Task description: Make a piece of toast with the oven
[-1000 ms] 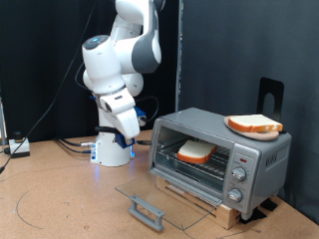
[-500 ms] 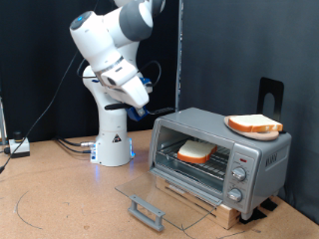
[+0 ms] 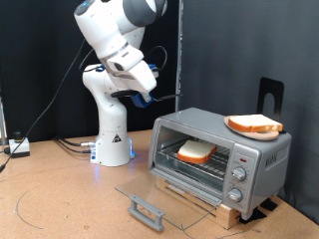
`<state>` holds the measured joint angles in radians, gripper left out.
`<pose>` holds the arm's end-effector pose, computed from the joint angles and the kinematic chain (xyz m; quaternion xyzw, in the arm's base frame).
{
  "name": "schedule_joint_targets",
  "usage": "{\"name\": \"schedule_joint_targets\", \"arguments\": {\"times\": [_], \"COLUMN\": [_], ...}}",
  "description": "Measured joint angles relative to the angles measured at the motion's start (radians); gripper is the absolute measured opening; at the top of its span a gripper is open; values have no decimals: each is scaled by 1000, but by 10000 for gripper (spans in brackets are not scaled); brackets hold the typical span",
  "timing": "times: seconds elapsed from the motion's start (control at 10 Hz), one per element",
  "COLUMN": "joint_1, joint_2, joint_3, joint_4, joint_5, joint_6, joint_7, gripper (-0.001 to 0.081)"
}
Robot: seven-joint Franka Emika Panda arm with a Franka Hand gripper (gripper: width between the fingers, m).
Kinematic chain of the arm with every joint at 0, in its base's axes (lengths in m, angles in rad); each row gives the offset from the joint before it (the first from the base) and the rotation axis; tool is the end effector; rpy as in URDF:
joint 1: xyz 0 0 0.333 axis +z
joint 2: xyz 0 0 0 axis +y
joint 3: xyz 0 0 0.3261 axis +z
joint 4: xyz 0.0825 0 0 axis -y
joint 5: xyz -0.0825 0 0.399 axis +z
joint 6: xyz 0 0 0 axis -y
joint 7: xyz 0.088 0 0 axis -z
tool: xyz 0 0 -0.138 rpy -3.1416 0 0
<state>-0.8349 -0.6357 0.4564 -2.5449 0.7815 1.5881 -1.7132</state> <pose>0.3561 -0.0378 0.4222 -0.8271 -0.4776 -0.1468 0.2573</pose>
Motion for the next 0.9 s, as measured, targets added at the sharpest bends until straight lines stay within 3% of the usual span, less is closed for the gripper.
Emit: {"name": "schedule_joint_targets", "arguments": {"times": [0.3, 0.9], "joint_1": [85, 188], "joint_2": [-16, -83], "joint_3": [23, 189], "joint_4": [-3, -39], "joint_5": [12, 158], "joint_6": [-85, -80], "joint_7": [-42, 52], "gripper": [396, 396]}}
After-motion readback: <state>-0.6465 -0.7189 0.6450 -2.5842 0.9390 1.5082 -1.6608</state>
